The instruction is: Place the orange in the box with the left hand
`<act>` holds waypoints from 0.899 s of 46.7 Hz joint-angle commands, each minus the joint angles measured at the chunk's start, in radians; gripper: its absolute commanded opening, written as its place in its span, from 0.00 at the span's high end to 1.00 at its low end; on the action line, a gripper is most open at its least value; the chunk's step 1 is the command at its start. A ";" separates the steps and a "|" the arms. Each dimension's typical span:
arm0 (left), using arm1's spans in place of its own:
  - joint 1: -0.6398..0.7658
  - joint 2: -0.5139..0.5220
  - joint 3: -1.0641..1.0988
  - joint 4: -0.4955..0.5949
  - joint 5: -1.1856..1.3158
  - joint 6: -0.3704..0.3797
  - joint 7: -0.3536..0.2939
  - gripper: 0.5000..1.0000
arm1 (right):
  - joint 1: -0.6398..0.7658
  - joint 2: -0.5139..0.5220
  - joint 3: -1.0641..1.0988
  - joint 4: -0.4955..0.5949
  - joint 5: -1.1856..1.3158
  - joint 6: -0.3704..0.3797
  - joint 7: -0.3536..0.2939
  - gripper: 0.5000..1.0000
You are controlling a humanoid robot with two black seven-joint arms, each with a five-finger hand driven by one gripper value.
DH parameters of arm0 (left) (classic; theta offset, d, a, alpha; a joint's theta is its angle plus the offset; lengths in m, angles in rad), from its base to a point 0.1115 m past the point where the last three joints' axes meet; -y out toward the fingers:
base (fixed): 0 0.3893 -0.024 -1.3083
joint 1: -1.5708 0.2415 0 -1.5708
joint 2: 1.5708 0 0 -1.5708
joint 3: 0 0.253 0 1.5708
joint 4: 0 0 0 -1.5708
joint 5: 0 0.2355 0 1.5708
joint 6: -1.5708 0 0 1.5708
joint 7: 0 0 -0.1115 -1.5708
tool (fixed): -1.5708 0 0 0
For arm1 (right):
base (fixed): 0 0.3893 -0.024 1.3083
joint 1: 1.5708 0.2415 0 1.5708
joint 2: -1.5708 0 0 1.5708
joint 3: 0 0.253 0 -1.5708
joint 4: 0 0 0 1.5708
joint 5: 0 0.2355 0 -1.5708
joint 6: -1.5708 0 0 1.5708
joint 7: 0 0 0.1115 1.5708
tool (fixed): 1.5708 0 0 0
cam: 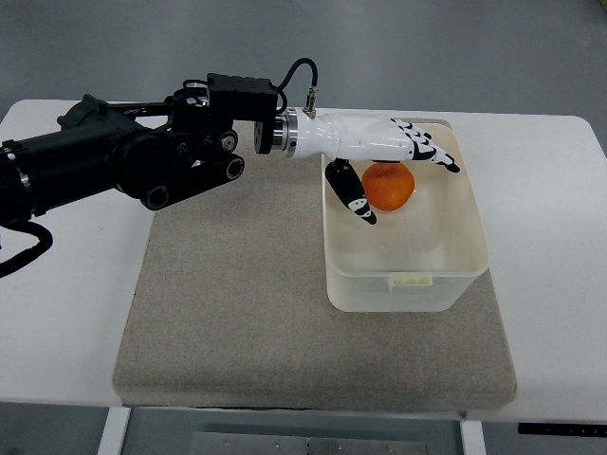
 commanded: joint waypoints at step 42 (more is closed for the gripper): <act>-0.017 0.086 -0.044 0.552 -0.065 0.128 0.000 0.08 | 0.000 0.000 0.000 0.000 0.000 0.000 0.000 0.15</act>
